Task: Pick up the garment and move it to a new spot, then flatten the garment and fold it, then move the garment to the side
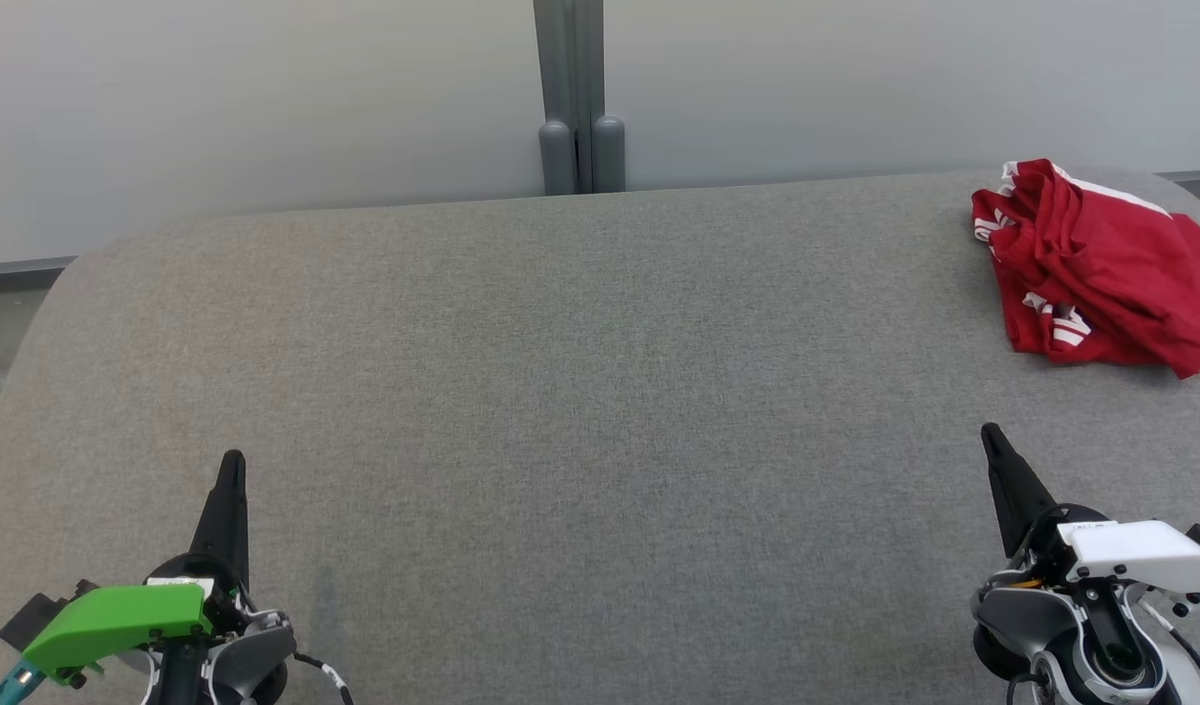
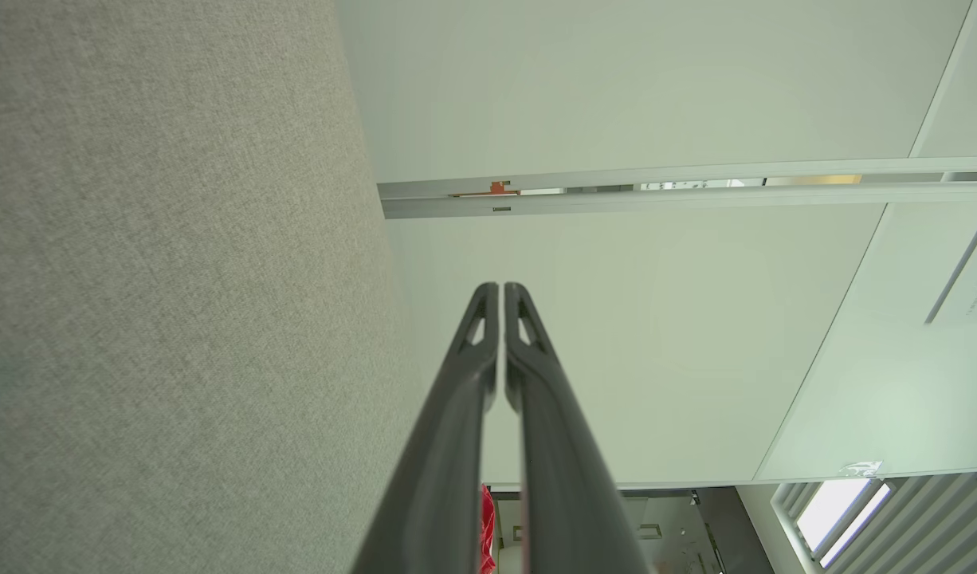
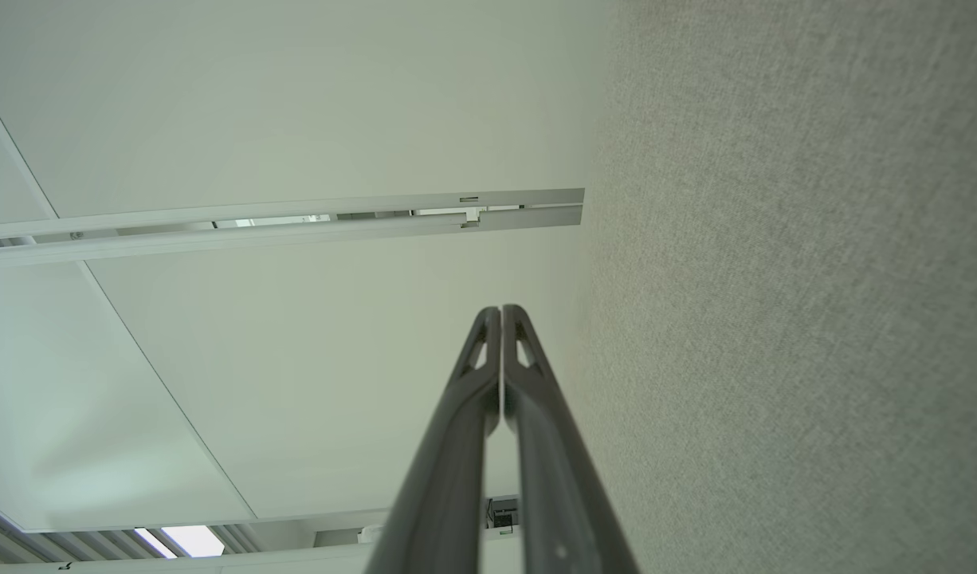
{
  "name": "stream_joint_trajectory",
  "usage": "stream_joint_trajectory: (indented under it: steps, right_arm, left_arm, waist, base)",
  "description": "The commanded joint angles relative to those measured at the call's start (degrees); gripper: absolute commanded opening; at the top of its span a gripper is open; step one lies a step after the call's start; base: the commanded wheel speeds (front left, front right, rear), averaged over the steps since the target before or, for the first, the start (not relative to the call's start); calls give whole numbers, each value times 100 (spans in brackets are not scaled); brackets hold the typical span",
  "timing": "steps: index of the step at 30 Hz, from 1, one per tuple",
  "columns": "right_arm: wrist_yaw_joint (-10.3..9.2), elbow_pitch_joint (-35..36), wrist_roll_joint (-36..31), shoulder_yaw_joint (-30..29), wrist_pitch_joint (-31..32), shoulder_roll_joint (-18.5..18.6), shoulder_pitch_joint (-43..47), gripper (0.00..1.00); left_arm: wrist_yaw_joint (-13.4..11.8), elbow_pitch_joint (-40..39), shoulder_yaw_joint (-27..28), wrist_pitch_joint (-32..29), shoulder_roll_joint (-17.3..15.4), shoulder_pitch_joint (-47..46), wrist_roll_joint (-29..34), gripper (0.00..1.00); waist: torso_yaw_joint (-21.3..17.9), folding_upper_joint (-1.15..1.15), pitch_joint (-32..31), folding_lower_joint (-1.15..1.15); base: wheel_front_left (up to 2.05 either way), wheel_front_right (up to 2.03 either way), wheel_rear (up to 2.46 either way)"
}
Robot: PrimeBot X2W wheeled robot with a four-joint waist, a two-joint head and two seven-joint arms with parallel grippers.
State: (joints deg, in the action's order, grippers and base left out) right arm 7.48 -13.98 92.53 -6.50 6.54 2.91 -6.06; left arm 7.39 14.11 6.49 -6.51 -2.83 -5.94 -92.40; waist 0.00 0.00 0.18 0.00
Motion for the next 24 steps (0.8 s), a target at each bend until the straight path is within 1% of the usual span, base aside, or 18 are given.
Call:
stream_joint_trajectory:
  steps: [1, 24]
  right_arm:
    - [2, -11, -22, -15, 16, 1, -34, 0]
    - [2, -11, -24, -17, 19, -1, -34, 0]
  left_arm:
    - [22, -14, 15, -25, -8, -61, -4, 0]
    - [22, -13, 14, -25, -8, -61, -4, 0]
  waist:
    - [0, 0, 0, 0]
    - [0, 0, 0, 0]
  base:
    - [0, 0, 0]
    - [0, 0, 0]
